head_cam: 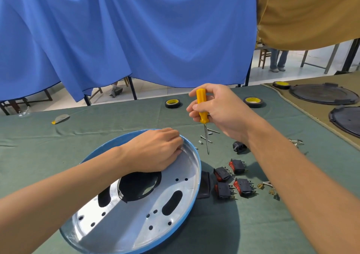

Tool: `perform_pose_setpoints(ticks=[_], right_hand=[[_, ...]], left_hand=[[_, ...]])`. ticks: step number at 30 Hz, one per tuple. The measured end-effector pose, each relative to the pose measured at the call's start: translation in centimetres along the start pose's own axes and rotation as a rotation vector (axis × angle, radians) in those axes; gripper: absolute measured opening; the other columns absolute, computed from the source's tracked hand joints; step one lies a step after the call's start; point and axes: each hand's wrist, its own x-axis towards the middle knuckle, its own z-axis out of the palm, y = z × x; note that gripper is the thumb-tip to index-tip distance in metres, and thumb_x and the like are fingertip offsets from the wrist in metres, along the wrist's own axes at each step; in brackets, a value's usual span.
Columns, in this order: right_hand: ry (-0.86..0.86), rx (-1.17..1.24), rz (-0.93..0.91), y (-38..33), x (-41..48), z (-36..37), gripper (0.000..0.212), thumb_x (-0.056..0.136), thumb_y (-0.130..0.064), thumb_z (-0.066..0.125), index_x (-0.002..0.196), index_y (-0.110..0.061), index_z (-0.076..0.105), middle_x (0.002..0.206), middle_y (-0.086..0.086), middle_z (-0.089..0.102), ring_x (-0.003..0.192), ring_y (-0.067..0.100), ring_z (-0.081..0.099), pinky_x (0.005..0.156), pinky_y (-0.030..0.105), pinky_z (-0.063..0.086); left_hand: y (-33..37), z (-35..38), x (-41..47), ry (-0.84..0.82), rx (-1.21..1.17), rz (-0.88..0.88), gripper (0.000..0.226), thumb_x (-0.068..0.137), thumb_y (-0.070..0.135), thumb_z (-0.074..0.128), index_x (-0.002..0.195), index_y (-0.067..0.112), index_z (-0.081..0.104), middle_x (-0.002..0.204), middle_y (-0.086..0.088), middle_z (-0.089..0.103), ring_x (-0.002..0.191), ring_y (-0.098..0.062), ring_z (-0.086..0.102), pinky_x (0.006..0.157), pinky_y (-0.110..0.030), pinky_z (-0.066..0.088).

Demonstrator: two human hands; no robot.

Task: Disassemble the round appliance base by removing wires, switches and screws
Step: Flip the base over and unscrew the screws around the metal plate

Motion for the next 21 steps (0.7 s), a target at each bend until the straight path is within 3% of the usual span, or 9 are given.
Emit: perform_pose_setpoints(ticks=[3, 6, 11, 13, 16, 21], right_hand=[[-0.003, 0.006, -0.001, 0.0, -0.1, 0.1, 0.022, 0.093, 0.007, 0.050, 0.111, -0.004, 0.057, 0.094, 0.017, 0.066, 0.074, 0.017, 0.065, 0.067, 0.025, 0.057], [0.002, 0.012, -0.017, -0.2, -0.2, 0.1, 0.021, 0.094, 0.006, 0.051, 0.112, -0.002, 0.057, 0.093, 0.017, 0.066, 0.074, 0.017, 0.065, 0.066, 0.025, 0.057], [0.020, 0.002, -0.044, -0.4, -0.4, -0.2, 0.019, 0.094, 0.003, 0.052, 0.111, -0.004, 0.058, 0.091, 0.014, 0.067, 0.074, 0.015, 0.066, 0.068, 0.026, 0.058], [0.025, 0.004, -0.044, -0.5, -0.4, -0.5, 0.019, 0.094, 0.004, 0.052, 0.111, -0.004, 0.058, 0.091, 0.014, 0.067, 0.074, 0.016, 0.066, 0.070, 0.027, 0.058], [0.017, 0.001, -0.040, -0.5, -0.4, -0.6, 0.020, 0.094, 0.004, 0.051, 0.111, -0.004, 0.058, 0.093, 0.015, 0.067, 0.077, 0.017, 0.066, 0.072, 0.029, 0.058], [0.000, -0.001, -0.040, -0.4, -0.3, -0.4, 0.020, 0.094, 0.004, 0.052, 0.110, -0.005, 0.059, 0.091, 0.014, 0.068, 0.076, 0.017, 0.066, 0.072, 0.030, 0.058]], left_hand=[[0.4, -0.1, 0.8, -0.048, -0.079, -0.194, 0.025, 0.091, 0.032, 0.047, 0.081, 0.012, 0.058, 0.075, 0.002, 0.051, 0.070, -0.020, 0.047, 0.068, -0.033, 0.043], [0.8, -0.1, 2.0, 0.007, -0.148, -0.362, 0.026, 0.088, 0.028, 0.053, 0.070, 0.010, 0.056, 0.065, -0.002, 0.055, 0.061, -0.021, 0.047, 0.061, -0.033, 0.042], [-0.1, -1.1, 2.8, 0.016, -0.189, -0.404, 0.030, 0.084, 0.026, 0.056, 0.057, 0.019, 0.043, 0.052, 0.004, 0.041, 0.050, -0.012, 0.034, 0.054, -0.032, 0.037], [-1.1, -1.1, 2.1, 0.004, -0.243, -0.424, 0.026, 0.085, 0.028, 0.057, 0.062, 0.022, 0.047, 0.059, 0.007, 0.049, 0.058, -0.012, 0.043, 0.060, -0.033, 0.044], [-1.6, -0.8, 0.6, -0.092, -0.291, -0.412, 0.016, 0.087, 0.042, 0.061, 0.085, 0.027, 0.065, 0.081, 0.015, 0.059, 0.078, -0.006, 0.054, 0.073, -0.028, 0.049], [-0.9, 0.0, 0.2, -0.076, -0.220, -0.383, 0.025, 0.091, 0.047, 0.056, 0.107, 0.033, 0.069, 0.094, 0.017, 0.055, 0.086, -0.004, 0.049, 0.063, -0.022, 0.037]])
